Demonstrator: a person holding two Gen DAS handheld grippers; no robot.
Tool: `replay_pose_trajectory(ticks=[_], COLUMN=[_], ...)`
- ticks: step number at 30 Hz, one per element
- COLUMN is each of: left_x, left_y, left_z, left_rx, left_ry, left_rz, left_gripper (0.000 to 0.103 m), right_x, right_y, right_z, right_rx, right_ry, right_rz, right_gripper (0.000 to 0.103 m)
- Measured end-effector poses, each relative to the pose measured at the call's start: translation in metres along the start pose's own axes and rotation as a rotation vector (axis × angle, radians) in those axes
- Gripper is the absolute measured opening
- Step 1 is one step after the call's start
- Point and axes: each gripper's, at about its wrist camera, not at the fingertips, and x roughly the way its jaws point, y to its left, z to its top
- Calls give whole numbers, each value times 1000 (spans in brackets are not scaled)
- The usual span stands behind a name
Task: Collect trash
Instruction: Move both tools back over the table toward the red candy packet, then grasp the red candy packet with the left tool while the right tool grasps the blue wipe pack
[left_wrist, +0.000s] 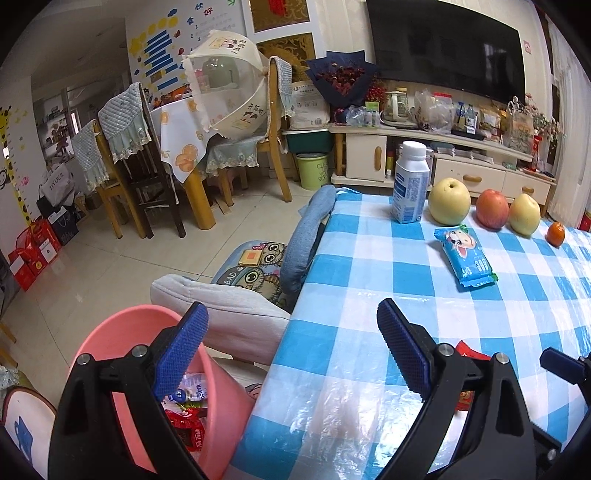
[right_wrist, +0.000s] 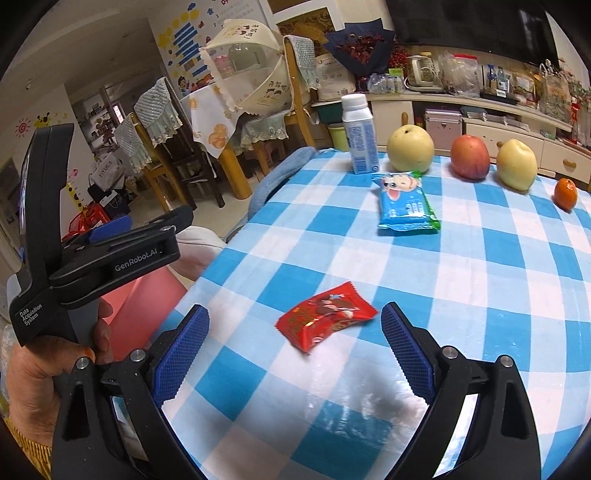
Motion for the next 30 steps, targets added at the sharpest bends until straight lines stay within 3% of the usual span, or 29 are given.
replay_pose_trajectory(ticks=[12,15,19,24,30], left_x=[12,16,21,23,27], left_y=[-26,-37,-54,-82,-101], left_z=[3,3,-1,-18,-33], left_rx=[25,34,57,168,231], left_ry=[40,60,109,180,228], left_rz=[-69,-116,-234,-379,-448], left_gripper=[93,93,93,93,93], right_x=[-5,-7,-7,-1,1], right_y=[-47,-65,-92,-122,-135], right_z=[8,11,15,17,22], right_rx=[33,36,74,133,140], right_ry=[8,-3,1,27,45], right_rz=[-78,-121,-149,-164,-147], right_gripper=[93,93,93,93,93])
